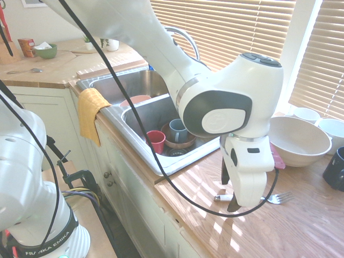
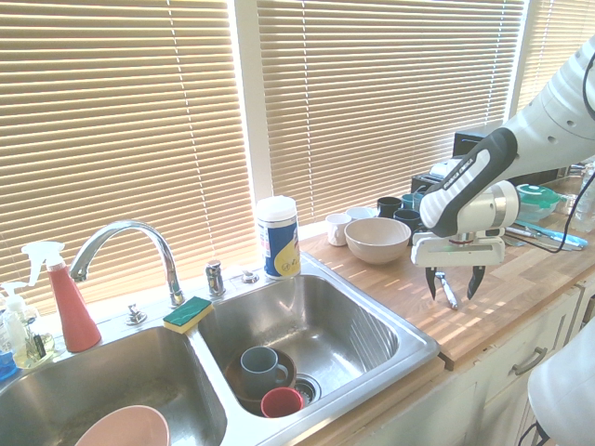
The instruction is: Put the fork into the sink
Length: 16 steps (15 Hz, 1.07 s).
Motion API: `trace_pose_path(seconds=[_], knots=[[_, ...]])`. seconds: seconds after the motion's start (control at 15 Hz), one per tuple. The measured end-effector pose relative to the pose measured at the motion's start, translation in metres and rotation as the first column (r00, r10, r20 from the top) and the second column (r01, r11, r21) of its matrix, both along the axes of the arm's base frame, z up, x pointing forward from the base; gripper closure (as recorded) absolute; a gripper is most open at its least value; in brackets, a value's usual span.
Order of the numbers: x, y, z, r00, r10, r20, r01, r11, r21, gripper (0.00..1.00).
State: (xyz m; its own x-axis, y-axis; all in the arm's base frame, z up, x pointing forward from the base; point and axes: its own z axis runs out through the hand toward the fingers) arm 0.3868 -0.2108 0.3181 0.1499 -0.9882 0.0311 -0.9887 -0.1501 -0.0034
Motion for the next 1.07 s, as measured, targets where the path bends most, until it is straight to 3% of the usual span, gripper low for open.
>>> trace_pose_path(seconds=[1.07], knots=[[-0.0012, -0.0047, -0.0049, 1.000, -0.004, 0.014, 0.003, 1.000, 0.004, 1.00]])
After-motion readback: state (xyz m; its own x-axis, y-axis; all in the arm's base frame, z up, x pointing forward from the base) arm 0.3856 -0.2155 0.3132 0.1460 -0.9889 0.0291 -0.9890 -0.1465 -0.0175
